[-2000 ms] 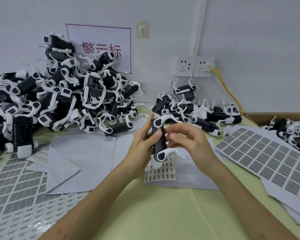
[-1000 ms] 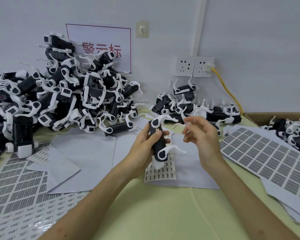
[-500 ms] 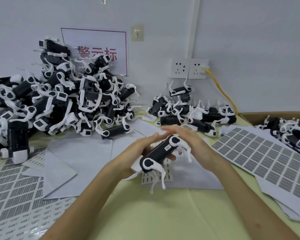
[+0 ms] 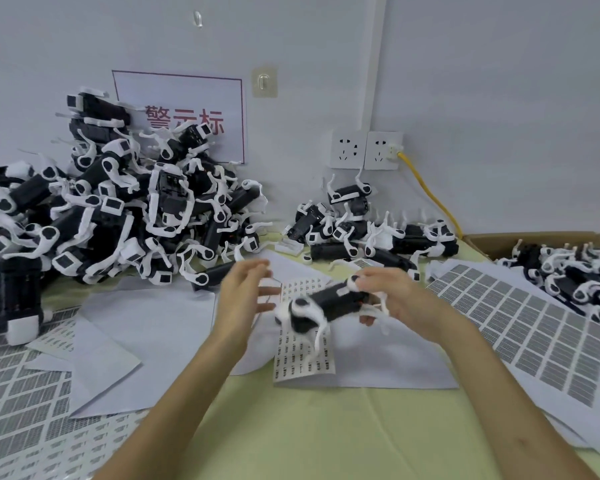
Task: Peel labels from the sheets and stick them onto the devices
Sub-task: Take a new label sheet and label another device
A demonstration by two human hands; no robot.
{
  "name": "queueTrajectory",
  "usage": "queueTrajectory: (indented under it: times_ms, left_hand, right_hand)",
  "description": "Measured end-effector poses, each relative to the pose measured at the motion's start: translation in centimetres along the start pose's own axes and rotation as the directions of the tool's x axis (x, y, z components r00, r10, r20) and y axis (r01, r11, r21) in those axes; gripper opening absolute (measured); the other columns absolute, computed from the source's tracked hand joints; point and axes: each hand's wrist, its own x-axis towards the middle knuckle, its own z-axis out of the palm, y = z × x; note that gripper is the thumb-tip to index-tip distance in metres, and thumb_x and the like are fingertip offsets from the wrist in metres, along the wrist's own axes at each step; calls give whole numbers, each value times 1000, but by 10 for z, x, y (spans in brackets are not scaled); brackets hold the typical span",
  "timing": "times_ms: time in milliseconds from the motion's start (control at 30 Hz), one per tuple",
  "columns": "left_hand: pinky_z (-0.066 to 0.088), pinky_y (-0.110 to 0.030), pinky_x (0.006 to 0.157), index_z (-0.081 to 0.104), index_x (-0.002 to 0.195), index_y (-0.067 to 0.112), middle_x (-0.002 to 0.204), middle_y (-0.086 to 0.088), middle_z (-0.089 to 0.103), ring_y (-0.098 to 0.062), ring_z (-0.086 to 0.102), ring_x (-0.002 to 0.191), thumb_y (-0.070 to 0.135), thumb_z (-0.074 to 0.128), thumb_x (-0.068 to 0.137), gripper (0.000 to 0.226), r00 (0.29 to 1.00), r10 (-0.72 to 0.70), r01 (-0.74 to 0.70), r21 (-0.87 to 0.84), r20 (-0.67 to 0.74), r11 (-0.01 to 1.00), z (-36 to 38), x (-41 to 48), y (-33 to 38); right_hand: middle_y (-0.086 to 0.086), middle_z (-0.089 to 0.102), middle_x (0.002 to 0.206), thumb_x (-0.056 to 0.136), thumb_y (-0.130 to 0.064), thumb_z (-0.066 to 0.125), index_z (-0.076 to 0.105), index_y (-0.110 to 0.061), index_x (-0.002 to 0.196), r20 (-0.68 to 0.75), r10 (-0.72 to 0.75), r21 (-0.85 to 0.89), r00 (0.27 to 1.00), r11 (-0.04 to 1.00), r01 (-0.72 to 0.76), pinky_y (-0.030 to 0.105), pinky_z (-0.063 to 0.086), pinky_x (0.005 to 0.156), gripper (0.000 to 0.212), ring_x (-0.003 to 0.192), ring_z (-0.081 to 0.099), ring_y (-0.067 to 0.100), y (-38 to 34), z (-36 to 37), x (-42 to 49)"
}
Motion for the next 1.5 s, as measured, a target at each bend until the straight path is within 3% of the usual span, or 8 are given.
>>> queueTrajectory:
  times_ms: [67, 200, 433, 567, 667, 900, 1167, 1500]
  left_hand:
    - [56, -38, 83, 59, 121, 14, 127, -12, 64, -23, 67, 99, 11, 52, 106, 16, 984, 42, -49, -34, -171, 998, -9, 5, 0]
    - [42, -31, 93, 43, 144, 16, 148, -7, 41, -14, 52, 104, 8, 62, 99, 49, 857, 57, -80, -24, -512, 996, -32, 23, -1]
    - [54, -36, 94, 26, 161, 9, 132, -3, 49, -27, 64, 109, -1, 59, 100, 70, 908, -53, -9, -148, -415, 989, -47, 40, -13]
    - [53, -30, 81, 37, 157, 5, 116, -8, 59, -14, 60, 80, 2, 61, 101, 62, 912, -62, 13, -123, -405, 992, -51, 46, -20]
    - [52, -30, 77, 63, 134, -1, 85, -6, 58, -16, 54, 72, 6, 63, 102, 34, 935, -116, 96, -76, -336, 992, -53, 51, -28]
    - [55, -44, 88, 80, 96, 10, 76, -6, 75, -31, 70, 83, 24, 65, 101, 21, 942, 124, -21, 316, -311, 949, -42, 44, -34]
    - [60, -19, 70, 67, 97, 2, 95, -16, 74, -16, 76, 81, 15, 60, 106, 17, 994, -43, 27, -154, -102, 988, -35, 30, -16]
    - [61, -22, 72, 66, 104, 4, 99, -13, 78, -16, 78, 88, 18, 68, 87, 22, 916, -122, 301, -453, 383, 840, -14, 8, -2]
  right_hand:
    - [13, 70, 101, 75, -46, 74, 79, -14, 94, -140, -75, 262, 987, 959, 110, 35, 58, 72, 38, 77, 61, 28, -3, -11, 0]
    - [19, 65, 132, 99, -53, 53, 68, -12, 116, -342, -159, 792, 926, 482, 375, 50, 48, 105, 47, 120, 65, 39, -2, -32, -5]
    - [10, 72, 109, 101, -42, 49, 63, -12, 124, -476, 111, 646, 872, 717, 262, 34, 51, 73, 41, 79, 73, 24, 3, -23, 4]
    - [5, 71, 93, 97, -34, 53, 65, -11, 120, -503, 142, 609, 853, 758, 233, 29, 51, 63, 34, 67, 65, 17, 2, -22, 3]
    - [4, 69, 83, 97, -31, 54, 67, -10, 114, -509, 154, 605, 847, 763, 225, 28, 50, 63, 30, 66, 61, 16, 1, -20, 1]
    - [2, 64, 76, 95, -25, 55, 68, -11, 96, -464, 153, 559, 873, 815, 154, 27, 41, 63, 20, 61, 54, 15, -1, -8, 3]
    - [4, 66, 79, 99, -22, 56, 68, -11, 93, -327, 174, 387, 929, 921, -36, 28, 45, 65, 17, 64, 60, 16, 8, 11, 10]
    - [3, 74, 123, 99, -37, 64, 55, -26, 135, -120, 85, 210, 989, 976, -59, 42, 56, 94, 39, 109, 73, 26, 17, 43, 11]
